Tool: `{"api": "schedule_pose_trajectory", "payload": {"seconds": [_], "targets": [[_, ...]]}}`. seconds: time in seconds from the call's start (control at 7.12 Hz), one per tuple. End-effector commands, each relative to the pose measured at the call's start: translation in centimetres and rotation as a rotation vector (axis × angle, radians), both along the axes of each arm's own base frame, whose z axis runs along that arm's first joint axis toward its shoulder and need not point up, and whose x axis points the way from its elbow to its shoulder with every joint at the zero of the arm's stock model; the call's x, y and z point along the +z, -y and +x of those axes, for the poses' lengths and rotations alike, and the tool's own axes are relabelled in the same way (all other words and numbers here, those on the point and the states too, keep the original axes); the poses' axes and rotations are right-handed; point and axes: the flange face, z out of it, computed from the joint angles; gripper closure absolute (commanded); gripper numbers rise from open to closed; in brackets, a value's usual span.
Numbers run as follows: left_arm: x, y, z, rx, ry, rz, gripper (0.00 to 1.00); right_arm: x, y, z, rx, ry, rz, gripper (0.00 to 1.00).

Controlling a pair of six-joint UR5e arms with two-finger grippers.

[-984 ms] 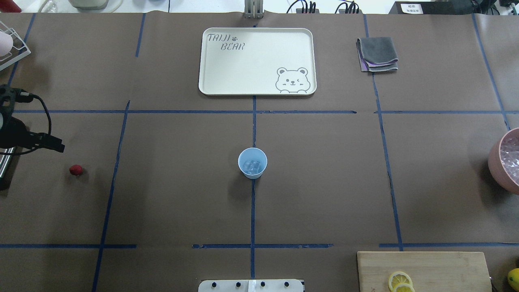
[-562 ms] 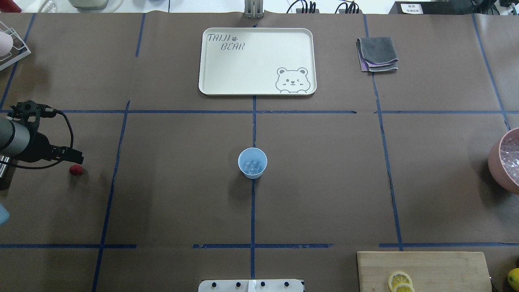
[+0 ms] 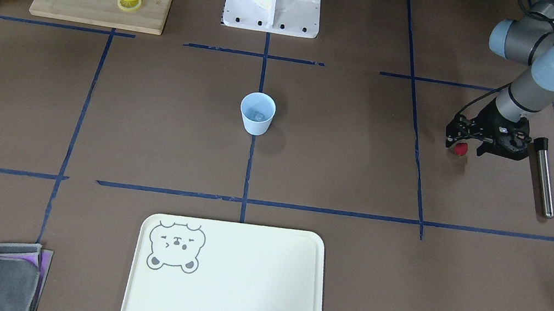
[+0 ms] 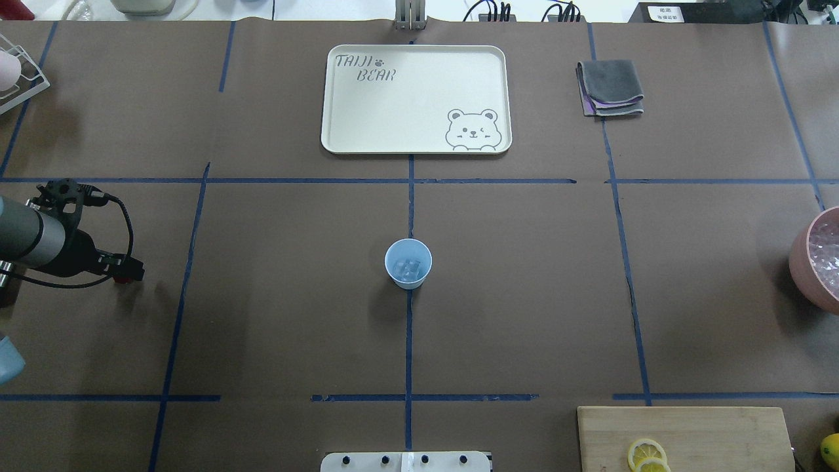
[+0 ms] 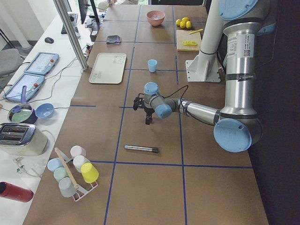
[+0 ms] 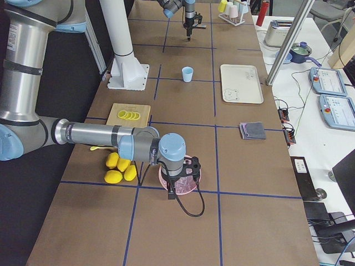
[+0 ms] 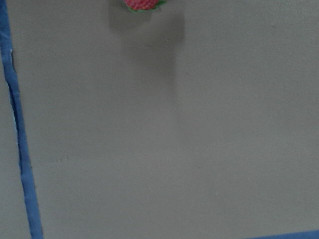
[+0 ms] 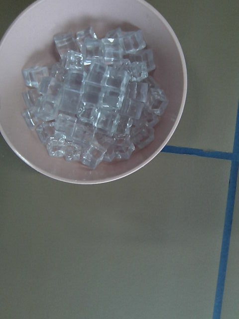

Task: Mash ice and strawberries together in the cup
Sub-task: 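Lower the left gripper and grasp the red strawberry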

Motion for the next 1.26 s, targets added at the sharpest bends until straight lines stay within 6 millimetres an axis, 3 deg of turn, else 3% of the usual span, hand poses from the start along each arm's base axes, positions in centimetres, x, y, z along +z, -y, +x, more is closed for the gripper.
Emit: {"api": "schedule_pose_trajectory", "payload": {"seconds": [0.0, 0.14, 0.42, 0.56, 0.84, 1.12], "targets": [[0.1, -0.1, 0.0, 0.001, 0.003, -0.003, 0.76, -0.1, 0.0, 0.0, 0.002, 0.000, 0.000, 0.00], [-0.3, -0.1, -0.1, 0.002, -0.002, 0.003, 0.95, -0.1, 0.0, 0.0, 0.002, 0.000, 0.000, 0.00], [-2.9, -0.1, -0.9, 0.001, -0.021, 0.018, 1.00, -0.2, 0.0, 0.0, 0.003, 0.000, 0.002, 0.00], [-6.0, -0.3, -0.9, 0.004, 0.008, -0.010, 1.00, -0.3, 0.0, 0.0, 0.003, 0.000, 0.003, 0.00], [-15.7, 0.5, 0.0, 0.001, 0.038, -0.039, 1.00, -0.4, 0.0, 0.1, 0.006, 0.000, 0.005, 0.00], [-26.1, 2.9, 3.4, -0.031, 0.028, -0.077, 1.00, -0.4, 0.0, 0.1, 0.006, 0.000, 0.007, 0.00]]}}
